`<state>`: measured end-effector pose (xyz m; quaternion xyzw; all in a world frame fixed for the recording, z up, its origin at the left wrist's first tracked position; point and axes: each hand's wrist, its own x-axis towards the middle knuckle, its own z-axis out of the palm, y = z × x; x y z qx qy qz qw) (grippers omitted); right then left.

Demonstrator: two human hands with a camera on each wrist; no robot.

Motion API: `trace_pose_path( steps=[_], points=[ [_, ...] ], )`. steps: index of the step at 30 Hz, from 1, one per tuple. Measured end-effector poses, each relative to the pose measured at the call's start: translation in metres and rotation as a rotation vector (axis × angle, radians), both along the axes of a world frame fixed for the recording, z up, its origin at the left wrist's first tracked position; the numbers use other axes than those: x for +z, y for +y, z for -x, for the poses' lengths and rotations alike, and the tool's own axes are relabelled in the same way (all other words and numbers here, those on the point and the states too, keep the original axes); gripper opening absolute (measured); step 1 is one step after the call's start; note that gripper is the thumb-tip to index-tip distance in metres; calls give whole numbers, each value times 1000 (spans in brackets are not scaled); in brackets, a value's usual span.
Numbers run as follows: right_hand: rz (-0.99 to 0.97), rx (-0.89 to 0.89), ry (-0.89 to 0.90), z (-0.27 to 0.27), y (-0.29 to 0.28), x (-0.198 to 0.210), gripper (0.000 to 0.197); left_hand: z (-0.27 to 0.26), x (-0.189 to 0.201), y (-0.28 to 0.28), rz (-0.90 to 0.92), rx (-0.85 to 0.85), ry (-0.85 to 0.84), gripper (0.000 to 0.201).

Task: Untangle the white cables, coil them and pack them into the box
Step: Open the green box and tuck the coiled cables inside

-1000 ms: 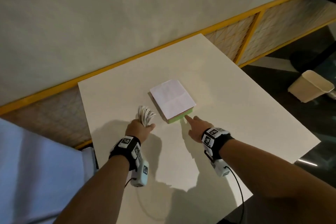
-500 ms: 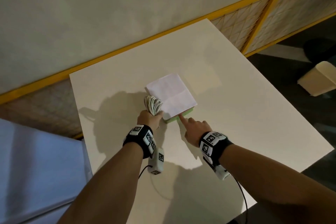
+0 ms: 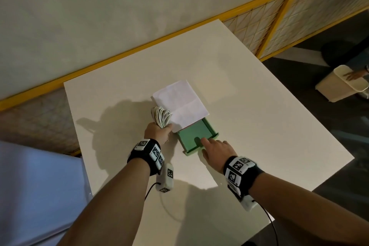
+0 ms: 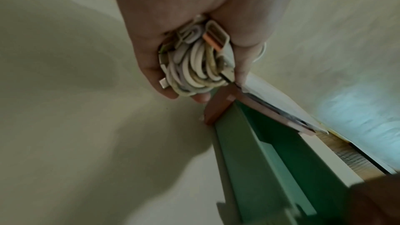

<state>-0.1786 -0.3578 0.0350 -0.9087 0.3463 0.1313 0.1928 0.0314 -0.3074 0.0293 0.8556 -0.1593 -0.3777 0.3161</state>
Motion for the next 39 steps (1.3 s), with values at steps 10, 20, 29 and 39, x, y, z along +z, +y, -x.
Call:
trace_pose_path(
  steps=[10, 20, 29, 39],
  points=[
    [16, -5, -4, 32, 26, -2, 25, 5, 13, 2, 5, -1, -2, 31],
    [-199, -323, -420, 16, 14, 68, 24, 15, 38, 18, 118, -248, -351, 36],
    [-502, -43, -46, -35, -6, 105, 37, 57, 46, 19, 100, -1300, -976, 27],
    [-481, -12, 125, -36, -2, 79, 24, 55, 35, 19, 186, -1336, -998, 24]
  ],
)
